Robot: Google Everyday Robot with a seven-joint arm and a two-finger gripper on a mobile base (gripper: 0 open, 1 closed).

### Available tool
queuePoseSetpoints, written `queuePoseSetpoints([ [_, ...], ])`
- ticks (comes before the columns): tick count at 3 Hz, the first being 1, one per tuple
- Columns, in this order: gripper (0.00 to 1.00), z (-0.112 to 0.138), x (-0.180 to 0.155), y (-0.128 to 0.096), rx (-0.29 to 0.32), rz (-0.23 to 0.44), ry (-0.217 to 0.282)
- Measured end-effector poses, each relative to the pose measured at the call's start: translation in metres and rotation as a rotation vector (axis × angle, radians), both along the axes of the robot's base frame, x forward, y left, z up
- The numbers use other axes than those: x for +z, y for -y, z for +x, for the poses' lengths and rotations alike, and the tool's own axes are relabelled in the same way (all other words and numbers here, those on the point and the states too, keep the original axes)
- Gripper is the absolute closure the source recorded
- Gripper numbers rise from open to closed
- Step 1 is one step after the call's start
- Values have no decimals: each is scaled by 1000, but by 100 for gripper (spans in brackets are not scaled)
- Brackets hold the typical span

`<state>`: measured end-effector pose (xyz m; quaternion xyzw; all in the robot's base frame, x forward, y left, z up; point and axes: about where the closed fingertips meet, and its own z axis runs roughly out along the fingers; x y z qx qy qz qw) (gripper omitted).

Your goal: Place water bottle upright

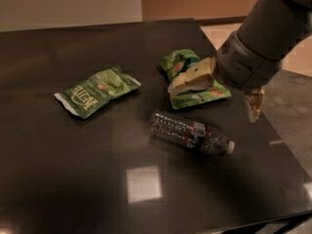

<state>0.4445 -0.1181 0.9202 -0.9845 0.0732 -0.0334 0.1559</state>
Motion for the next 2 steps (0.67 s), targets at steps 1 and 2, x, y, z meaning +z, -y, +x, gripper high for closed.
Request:
queuePoseSetpoints([
  [1,0,3,2,-3,77,-40,19],
  [2,0,7,0,-11,258,-102,47],
])
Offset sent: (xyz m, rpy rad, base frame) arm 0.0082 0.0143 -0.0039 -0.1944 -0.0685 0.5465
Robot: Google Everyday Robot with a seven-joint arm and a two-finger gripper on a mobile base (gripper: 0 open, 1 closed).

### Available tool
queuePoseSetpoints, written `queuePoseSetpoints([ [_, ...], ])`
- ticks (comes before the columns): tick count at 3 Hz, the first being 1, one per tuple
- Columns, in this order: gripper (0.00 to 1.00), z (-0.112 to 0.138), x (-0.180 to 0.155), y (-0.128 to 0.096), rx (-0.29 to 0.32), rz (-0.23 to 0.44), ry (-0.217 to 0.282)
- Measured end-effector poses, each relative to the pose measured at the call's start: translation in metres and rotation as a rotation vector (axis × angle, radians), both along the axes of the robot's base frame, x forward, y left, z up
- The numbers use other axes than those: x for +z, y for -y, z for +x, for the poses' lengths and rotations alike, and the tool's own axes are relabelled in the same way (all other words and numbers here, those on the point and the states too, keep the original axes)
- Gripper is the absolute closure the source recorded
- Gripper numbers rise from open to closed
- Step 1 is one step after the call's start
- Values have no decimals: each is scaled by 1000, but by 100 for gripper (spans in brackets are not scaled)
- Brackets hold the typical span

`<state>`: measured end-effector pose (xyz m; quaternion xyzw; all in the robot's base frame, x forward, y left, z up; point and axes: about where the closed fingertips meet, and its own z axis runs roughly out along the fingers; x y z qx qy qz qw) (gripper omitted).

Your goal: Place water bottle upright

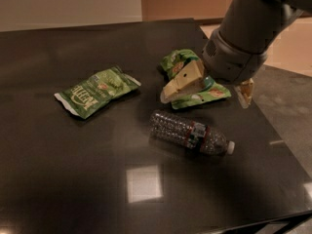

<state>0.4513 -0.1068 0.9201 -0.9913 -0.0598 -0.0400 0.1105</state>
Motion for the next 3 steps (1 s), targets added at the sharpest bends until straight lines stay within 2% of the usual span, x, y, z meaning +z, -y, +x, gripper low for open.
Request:
queuePoseSetpoints([
  [2,0,-18,-25,-18,438,-109,6],
  [3,0,-26,-41,-19,612,-162,-1],
])
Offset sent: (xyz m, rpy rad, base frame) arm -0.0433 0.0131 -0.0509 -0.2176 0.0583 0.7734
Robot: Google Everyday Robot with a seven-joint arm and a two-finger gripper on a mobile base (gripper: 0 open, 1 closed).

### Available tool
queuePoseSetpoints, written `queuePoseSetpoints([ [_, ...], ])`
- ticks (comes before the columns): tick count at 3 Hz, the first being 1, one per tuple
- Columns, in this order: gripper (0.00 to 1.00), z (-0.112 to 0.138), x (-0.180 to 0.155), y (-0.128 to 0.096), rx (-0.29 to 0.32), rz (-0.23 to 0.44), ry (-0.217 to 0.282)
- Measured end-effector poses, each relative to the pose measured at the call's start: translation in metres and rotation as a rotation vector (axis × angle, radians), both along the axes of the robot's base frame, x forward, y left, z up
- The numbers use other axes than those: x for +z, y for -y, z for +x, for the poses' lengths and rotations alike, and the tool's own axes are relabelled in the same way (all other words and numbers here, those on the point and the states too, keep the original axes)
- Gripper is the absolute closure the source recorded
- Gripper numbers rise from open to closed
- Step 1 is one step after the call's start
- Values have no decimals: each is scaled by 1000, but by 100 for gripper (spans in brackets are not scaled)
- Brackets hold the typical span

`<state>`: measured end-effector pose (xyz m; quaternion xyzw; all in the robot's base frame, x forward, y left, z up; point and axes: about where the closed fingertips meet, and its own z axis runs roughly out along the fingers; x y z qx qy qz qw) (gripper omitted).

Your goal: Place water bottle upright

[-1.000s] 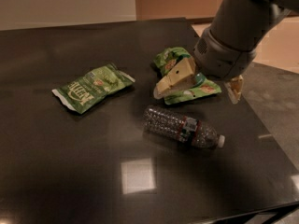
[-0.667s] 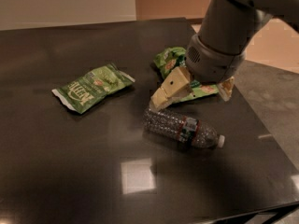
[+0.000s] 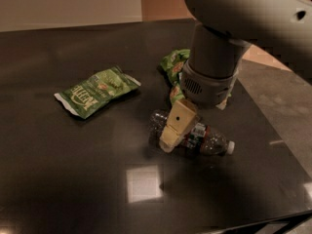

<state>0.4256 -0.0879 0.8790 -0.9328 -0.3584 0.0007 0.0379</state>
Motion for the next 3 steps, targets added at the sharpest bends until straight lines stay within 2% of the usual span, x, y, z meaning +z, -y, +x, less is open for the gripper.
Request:
queuePoseSetpoints([
  [1,0,-3,-14,2,134,-46,0],
  [2,0,3,-23,7,212,-80,11],
  [3,0,7,-29,13,263,-97,21],
])
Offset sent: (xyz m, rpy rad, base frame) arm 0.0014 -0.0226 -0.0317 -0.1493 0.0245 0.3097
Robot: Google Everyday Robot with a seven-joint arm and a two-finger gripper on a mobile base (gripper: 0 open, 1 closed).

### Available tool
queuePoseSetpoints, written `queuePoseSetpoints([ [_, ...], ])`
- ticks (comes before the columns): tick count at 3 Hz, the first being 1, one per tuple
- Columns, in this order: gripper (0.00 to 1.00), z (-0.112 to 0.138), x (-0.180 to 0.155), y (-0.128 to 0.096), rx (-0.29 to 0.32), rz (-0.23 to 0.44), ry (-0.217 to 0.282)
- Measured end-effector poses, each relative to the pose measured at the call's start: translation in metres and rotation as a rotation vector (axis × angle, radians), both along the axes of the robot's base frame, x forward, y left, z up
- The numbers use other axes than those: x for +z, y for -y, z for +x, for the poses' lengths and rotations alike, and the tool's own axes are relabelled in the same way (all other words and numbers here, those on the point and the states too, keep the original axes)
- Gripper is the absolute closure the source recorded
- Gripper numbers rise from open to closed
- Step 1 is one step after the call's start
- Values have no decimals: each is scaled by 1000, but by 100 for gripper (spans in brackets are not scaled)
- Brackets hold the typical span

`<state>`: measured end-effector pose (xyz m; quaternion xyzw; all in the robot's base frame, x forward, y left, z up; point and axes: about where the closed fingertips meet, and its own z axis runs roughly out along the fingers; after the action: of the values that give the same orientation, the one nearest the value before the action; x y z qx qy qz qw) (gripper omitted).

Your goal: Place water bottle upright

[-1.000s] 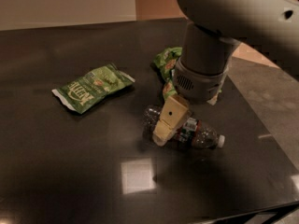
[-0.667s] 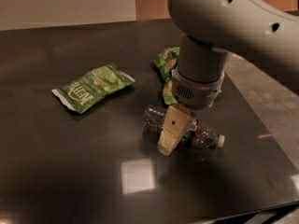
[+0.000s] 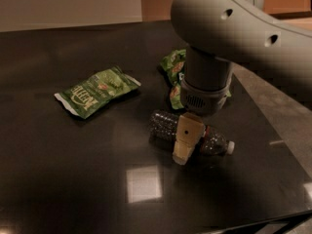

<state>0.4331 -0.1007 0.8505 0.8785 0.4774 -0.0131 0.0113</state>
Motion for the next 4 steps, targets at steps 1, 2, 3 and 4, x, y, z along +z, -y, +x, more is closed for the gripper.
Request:
queuePoseSetpoints([
  [1,0,-1,-6,3,30,-4,-7],
  [2,19,-2,-11,4,42,-11,-23],
  [3,42,-3,-12,2,45,-6,-35],
  [4,65,-4,-9,-2,32,1,-63],
])
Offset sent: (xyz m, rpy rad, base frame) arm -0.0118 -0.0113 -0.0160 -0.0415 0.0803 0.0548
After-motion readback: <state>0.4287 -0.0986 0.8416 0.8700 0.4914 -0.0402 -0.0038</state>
